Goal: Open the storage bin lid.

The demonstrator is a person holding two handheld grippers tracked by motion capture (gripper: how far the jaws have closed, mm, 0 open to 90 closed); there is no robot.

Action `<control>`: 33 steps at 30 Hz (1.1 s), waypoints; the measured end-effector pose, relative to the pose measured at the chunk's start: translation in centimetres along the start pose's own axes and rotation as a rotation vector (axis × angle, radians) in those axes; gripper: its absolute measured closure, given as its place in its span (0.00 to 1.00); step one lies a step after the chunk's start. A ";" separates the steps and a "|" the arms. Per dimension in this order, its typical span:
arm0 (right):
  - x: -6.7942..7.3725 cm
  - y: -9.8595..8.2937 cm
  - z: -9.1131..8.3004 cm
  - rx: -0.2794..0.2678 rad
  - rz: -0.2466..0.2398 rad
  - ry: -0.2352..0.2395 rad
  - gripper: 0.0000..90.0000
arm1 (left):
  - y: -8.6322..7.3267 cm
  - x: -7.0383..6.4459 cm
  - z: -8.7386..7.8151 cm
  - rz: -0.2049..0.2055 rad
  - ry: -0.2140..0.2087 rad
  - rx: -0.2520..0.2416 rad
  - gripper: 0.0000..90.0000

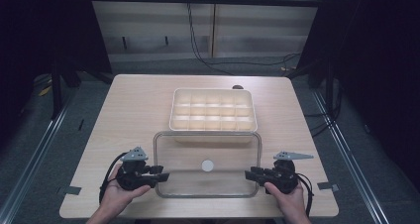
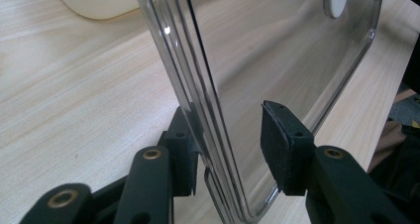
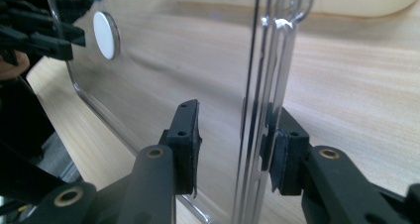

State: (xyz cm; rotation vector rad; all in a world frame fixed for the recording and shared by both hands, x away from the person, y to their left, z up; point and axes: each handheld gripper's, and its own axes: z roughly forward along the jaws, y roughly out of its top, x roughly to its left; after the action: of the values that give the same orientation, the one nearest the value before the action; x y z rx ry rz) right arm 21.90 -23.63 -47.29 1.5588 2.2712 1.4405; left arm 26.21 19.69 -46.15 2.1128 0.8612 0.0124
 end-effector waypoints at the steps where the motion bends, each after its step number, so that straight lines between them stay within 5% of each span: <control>1: 0.0 0.0 0.0 0.000 0.000 0.000 0.68 | 0.0 0.0 0.0 0.000 0.000 0.000 0.65; 33: -0.2 -0.3 1.6 0.071 0.006 -0.021 0.60 | -0.8 0.4 0.9 0.001 0.033 0.038 0.54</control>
State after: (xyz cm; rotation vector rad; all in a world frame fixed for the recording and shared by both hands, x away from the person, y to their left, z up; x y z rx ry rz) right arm 22.53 -22.71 -48.50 1.5925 2.3325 1.3527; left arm 26.37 19.63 -47.44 2.1542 0.8861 0.0319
